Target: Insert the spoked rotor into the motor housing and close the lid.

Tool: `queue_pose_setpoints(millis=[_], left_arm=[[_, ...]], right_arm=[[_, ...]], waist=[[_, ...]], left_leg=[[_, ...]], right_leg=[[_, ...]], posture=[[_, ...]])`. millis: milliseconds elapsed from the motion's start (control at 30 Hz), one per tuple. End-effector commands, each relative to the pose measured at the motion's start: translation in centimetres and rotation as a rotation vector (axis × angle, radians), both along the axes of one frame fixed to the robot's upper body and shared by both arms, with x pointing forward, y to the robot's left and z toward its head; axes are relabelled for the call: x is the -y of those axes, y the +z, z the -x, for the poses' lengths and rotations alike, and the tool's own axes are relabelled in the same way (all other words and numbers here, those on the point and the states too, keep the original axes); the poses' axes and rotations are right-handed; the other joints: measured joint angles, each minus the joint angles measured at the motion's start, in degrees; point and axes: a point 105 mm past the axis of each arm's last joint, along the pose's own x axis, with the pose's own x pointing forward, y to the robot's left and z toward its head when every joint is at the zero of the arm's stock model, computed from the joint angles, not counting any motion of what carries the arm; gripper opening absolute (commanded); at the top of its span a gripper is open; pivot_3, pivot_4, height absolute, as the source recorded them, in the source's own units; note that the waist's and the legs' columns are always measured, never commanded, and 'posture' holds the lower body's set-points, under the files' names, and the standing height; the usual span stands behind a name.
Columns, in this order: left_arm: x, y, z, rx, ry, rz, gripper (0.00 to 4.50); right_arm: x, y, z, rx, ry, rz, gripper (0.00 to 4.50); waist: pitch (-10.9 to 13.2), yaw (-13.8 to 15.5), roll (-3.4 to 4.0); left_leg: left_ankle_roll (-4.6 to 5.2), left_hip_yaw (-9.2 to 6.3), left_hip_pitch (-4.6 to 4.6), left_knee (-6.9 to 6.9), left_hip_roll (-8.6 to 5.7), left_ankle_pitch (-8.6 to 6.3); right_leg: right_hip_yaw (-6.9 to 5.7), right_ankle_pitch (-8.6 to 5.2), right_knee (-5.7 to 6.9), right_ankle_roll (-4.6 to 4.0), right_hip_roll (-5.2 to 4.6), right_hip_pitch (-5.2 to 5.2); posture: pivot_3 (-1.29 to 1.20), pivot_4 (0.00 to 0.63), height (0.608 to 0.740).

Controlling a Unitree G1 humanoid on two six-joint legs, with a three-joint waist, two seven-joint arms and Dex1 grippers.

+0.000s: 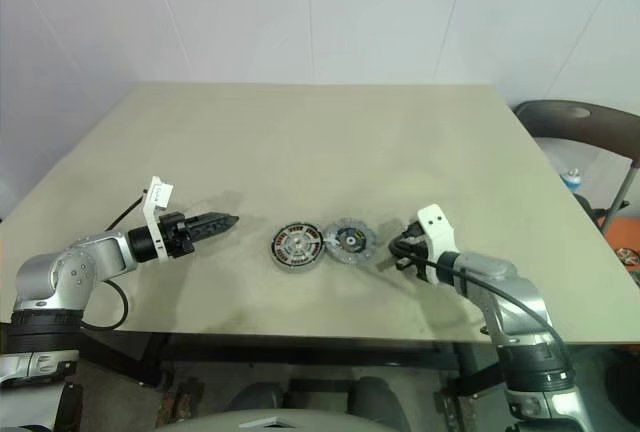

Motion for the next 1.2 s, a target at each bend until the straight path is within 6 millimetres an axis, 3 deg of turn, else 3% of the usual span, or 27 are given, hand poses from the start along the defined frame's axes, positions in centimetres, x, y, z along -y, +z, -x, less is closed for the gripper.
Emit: queue_pose_setpoints(millis=[33,233,533,800,1200], left_arm=[[-0.1,1.3,-0.4,0.051,-0.002,0.001,2.43],[0.1,1.2,-0.6,0.053,-0.006,-0.002,2.43],[-0.1,1.3,-0.7,0.059,0.002,-0.003,2.43],[0.2,1.4,-0.8,0.061,-0.005,-0.004,2.43],[0.2,1.5,-1.1,0.064,-0.014,-0.009,2.43]], right_arm=[[-4.2,0.8,2.2,-0.084,0.188,-0.135,0.02],[-5.3,1.0,1.5,-0.076,0.228,-0.112,0.02],[-3.1,-0.8,0.4,-0.044,0.122,-0.029,0.02],[-2.0,0.0,-2.3,0.089,-0.081,-0.074,0.02],[-4.0,1.9,-2.4,0.112,-0.064,-0.203,0.02]], waist=[[0.0,-0.2,-0.01],[0.1,-0.2,-0.01],[0.1,-0.1,-0.03],[0.1,-0.1,-0.01],[0.2,-0.2,0.12]], left_leg=[[0.03,0.0,-0.02,-0.01,0.01,-0.02],[0.04,0.01,-0.07,-0.01,0.04,-0.03],[0.04,0.02,-0.11,0.04,-0.01,-0.03],[0.04,0.02,0.01,0.21,0.0,-0.03],[0.05,0.02,-0.24,0.0,0.0,-0.03]], right_leg=[[0.0,0.01,0.0,0.03,0.01,-0.03],[0.02,0.01,0.02,0.03,0.01,-0.13],[0.02,0.01,-0.02,0.02,-0.04,-0.12],[0.04,-0.1,-0.02,0.0,-0.03,0.07],[0.07,0.04,-0.13,0.07,-0.05,-0.22]], posture=[[0.0,0.0,0.74],[0.0,0.0,0.74],[0.0,0.0,0.74],[0.0,0.0,0.74],[0.0,0.0,0.74]])
